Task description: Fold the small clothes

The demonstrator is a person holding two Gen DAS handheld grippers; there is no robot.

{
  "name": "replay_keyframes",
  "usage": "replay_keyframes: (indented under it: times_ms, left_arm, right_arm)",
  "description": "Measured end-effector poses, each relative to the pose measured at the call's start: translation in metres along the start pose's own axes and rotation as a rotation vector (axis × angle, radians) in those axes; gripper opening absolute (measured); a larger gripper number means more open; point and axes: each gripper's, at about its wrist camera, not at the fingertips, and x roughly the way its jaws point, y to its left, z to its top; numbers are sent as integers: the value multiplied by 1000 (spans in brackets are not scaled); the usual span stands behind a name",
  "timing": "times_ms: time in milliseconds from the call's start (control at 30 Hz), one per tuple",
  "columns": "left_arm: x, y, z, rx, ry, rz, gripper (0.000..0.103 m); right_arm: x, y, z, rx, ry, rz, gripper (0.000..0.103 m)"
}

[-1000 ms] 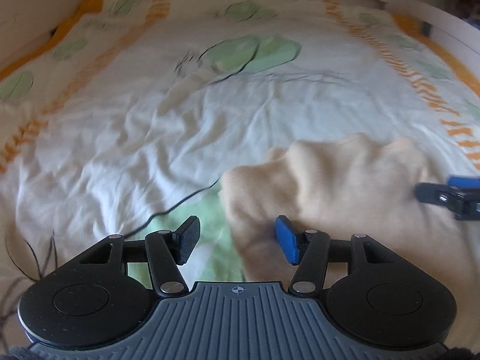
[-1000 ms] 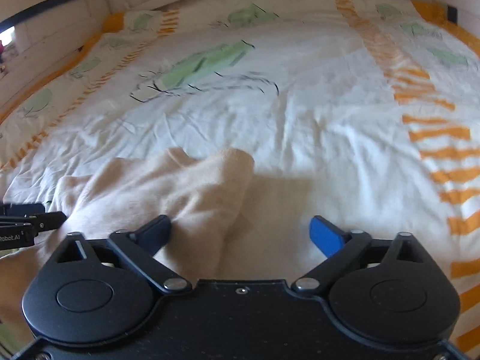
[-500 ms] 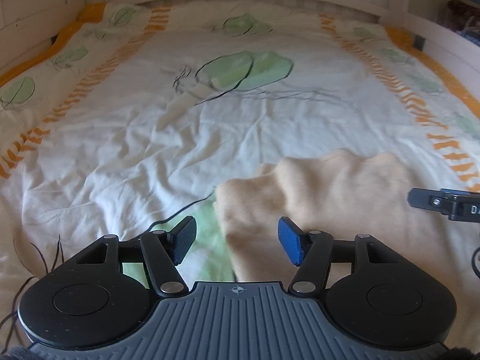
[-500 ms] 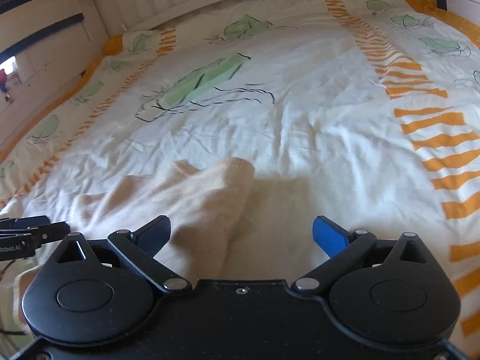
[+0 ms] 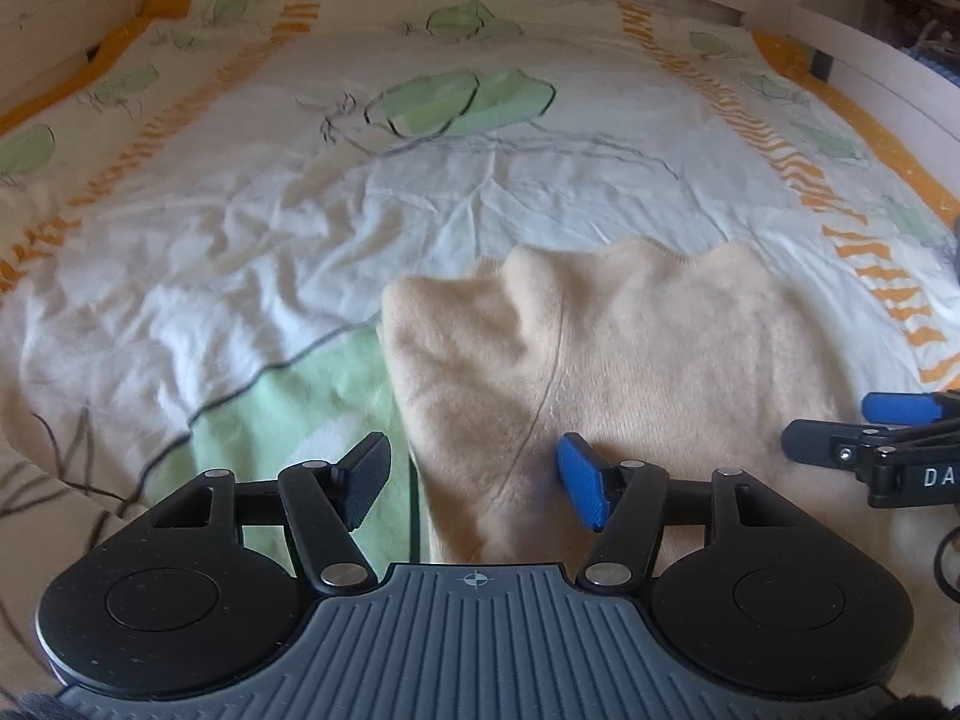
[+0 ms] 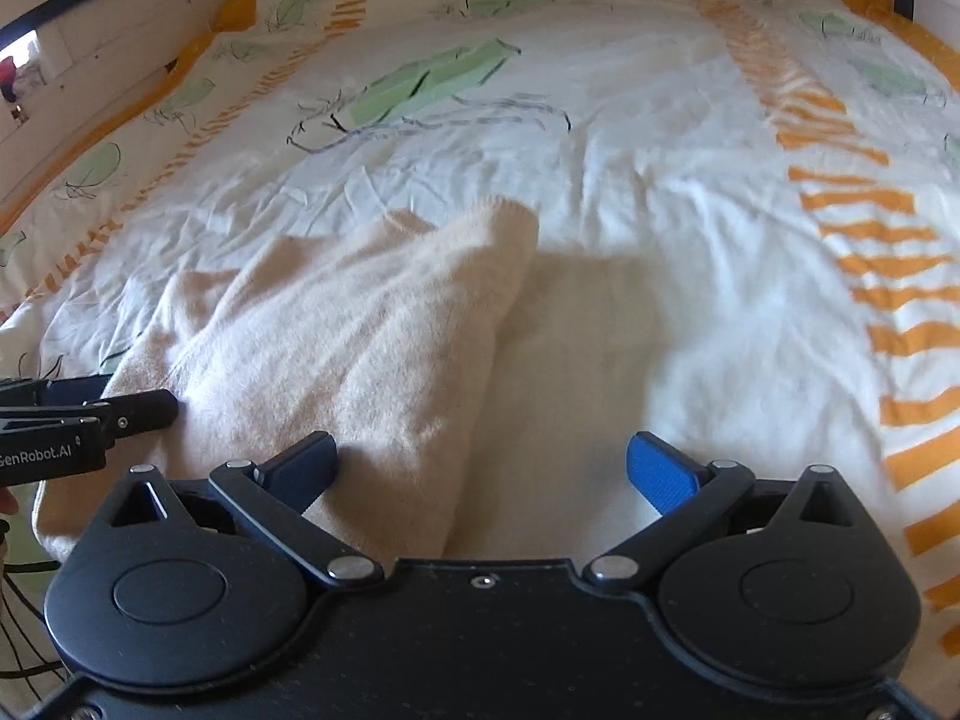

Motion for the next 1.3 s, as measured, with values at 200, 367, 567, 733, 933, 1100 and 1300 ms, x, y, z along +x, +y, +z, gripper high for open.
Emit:
replay_keyframes:
  times_ms: [200, 367, 567, 733, 933, 1100, 1300]
  left_arm:
    - [-25, -15, 1, 65, -21, 68, 61]
    - [-40, -25, -2, 23, -10, 47, 61]
    - [-52, -41, -7, 29, -5, 72, 63]
    - [-58, -56, -13, 94, 0, 158, 67]
    - [-65, -61, -19, 94, -6, 151, 67]
    - [-67, -58, -23, 44, 25, 152, 67]
    - [-70, -54, -27, 16, 40, 145, 67]
  right_arm:
    - [-27, 11, 3, -28, -16, 3, 102]
    - [-50, 15, 1, -34, -46, 18, 102]
    - [-67, 17, -5, -26, -43, 21, 102]
    - [-75, 19, -12, -20, -44, 17, 102]
    - [-80, 23, -20, -16, -35, 13, 102]
    - [-84, 27, -25, -29, -31, 7, 102]
    - [-90, 34, -28, -62, -39, -8, 102]
